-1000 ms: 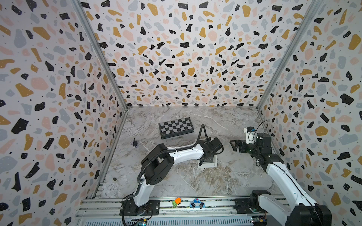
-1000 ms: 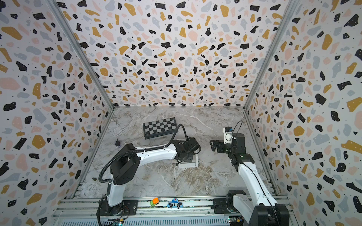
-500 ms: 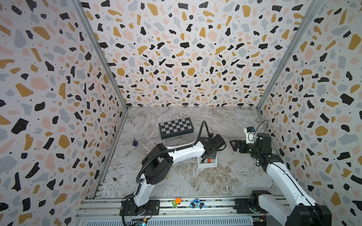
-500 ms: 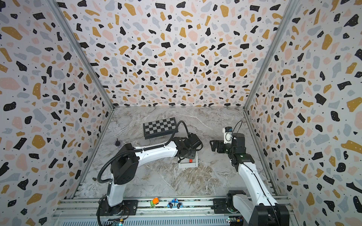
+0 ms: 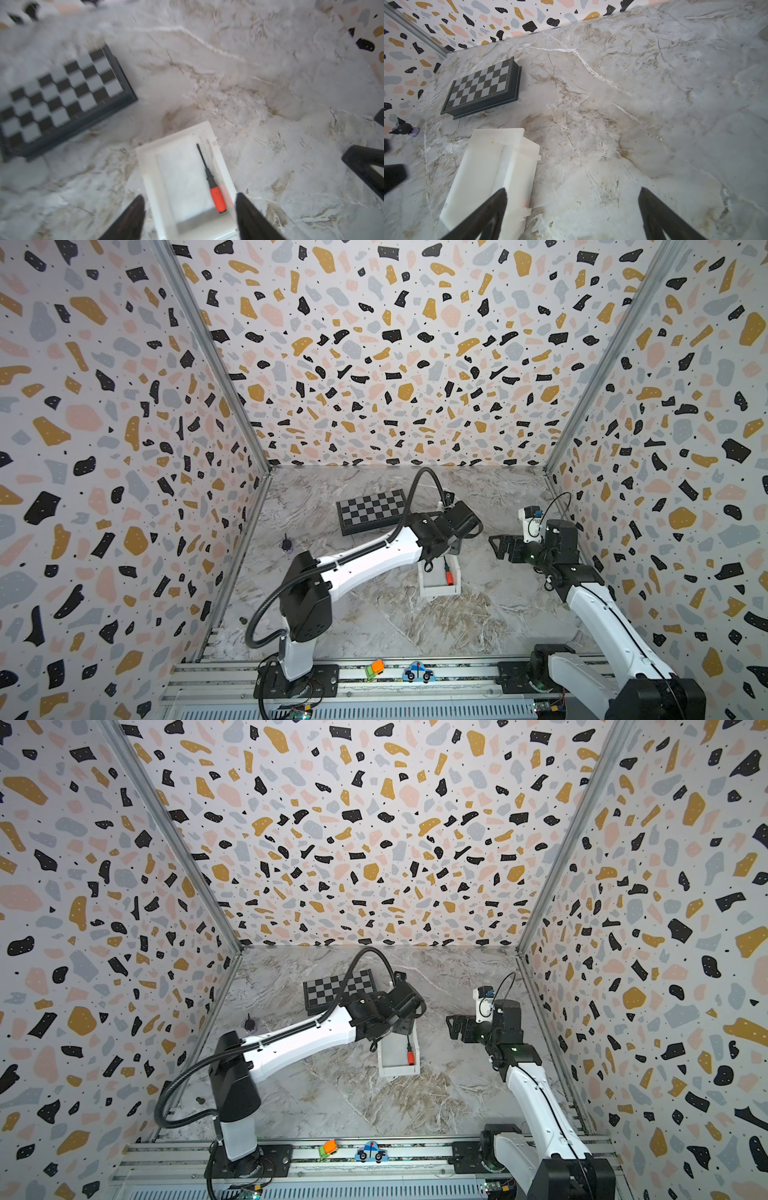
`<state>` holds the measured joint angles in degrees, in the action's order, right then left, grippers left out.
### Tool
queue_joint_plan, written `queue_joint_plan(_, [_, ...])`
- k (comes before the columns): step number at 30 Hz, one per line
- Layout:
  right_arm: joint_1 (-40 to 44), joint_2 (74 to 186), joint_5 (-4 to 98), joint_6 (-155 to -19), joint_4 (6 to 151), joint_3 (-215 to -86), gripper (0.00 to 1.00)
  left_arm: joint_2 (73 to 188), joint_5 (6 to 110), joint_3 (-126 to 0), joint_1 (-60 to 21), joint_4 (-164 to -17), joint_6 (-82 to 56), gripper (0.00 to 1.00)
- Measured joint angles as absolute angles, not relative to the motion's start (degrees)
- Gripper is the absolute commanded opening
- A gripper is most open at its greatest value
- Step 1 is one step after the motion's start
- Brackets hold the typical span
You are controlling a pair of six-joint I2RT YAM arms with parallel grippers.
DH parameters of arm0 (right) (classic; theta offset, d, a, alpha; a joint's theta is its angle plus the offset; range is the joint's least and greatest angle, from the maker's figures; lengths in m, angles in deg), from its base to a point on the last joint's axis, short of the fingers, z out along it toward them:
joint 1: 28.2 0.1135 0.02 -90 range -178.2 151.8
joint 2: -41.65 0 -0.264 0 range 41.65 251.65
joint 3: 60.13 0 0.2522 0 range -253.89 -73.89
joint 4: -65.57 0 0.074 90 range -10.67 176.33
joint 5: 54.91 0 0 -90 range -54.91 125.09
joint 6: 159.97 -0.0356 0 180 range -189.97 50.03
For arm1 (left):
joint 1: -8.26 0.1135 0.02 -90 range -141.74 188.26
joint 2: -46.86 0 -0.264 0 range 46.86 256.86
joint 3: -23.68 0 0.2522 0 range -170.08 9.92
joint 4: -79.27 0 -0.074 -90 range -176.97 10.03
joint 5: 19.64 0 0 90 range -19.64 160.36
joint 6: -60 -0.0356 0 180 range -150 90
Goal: Put the screwdriver in the bin
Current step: Reset both arms
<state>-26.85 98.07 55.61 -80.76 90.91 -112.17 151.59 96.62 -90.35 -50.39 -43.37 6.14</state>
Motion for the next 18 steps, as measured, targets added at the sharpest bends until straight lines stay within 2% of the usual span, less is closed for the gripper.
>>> queue_joint_plan(2, [-26.8,98.7,55.0,-80.4,90.9,-113.4,0.99,147.1,99.0,-88.9,-49.5,-44.7,4.9,0.99])
queue_joint_plan(5, [-26.0,100.1,52.9,-79.9,90.6,-115.4,0.99,138.0,101.3,-81.9,-45.6,-49.1,2.5,1.0])
queue_joint_plan(12, [-18.8,102.4,43.5,-78.2,85.6,-117.2,0.99,113.1,106.0,-50.3,-29.5,-70.3,-6.9,1.0])
queue_joint_plan(18, [-18.5,102.5,39.2,-76.0,75.9,-113.5,0.99,94.2,110.7,-25.3,-21.8,-91.9,-16.6,1.0])
